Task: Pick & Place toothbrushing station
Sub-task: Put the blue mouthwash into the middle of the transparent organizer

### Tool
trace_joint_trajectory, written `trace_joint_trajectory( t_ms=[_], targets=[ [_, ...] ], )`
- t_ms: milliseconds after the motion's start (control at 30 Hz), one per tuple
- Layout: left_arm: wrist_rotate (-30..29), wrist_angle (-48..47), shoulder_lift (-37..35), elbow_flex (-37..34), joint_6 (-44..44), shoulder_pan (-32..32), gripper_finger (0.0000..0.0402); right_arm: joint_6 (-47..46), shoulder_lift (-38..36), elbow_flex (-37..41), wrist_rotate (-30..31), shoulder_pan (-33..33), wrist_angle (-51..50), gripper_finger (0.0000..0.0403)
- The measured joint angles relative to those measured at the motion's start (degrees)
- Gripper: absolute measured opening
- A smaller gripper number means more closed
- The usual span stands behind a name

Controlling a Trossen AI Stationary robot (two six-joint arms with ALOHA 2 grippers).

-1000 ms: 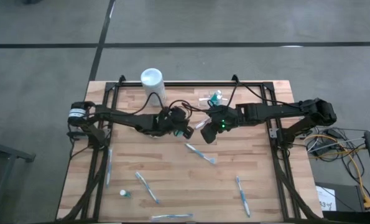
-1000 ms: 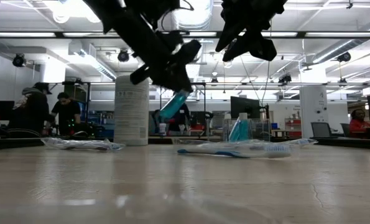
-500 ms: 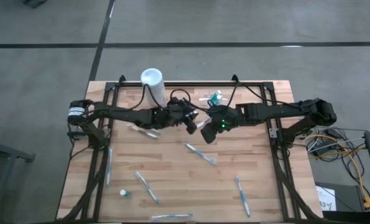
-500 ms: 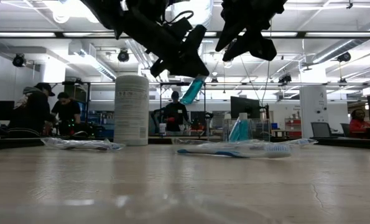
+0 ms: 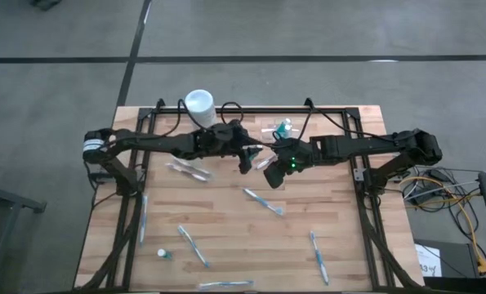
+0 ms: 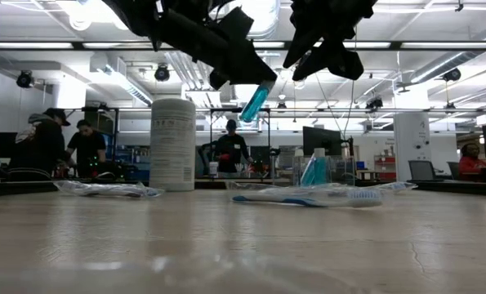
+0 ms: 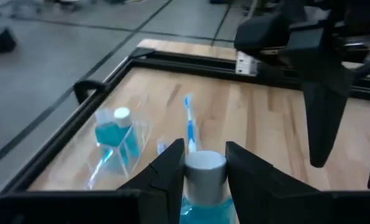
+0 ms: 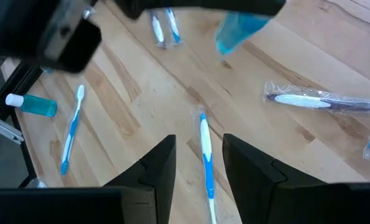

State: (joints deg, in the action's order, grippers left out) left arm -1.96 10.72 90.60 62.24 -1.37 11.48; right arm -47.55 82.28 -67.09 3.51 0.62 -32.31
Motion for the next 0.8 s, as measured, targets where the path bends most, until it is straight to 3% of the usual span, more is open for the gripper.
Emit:
trace_joint_trajectory(
  t_ms=[233, 367, 500, 800],
  targets=[
    [17.9, -0.4, -1.1, 0.0, 0.5, 4.8, 0.0108, 0.0, 0.0, 0.0, 0.0, 0.0, 0.0, 0.0127],
    [24.7, -0.6, -1.1, 0.0, 2.5, 7.4, 0.0108, 0.0, 0.0, 0.0, 0.0, 0.0, 0.0, 0.0128],
    [27.9, -0.5, -0.8, 0.0, 5.0, 8.8, 0.0108, 0.0, 0.0, 0.0, 0.0, 0.0, 0.0, 0.0128],
    [28.1, 0.8, -0.7, 0.0, 8.5, 9.2, 0.0108, -1.4, 0.0, 0.0, 0.1, 0.1, 0.4, 0.0128]
  ],
)
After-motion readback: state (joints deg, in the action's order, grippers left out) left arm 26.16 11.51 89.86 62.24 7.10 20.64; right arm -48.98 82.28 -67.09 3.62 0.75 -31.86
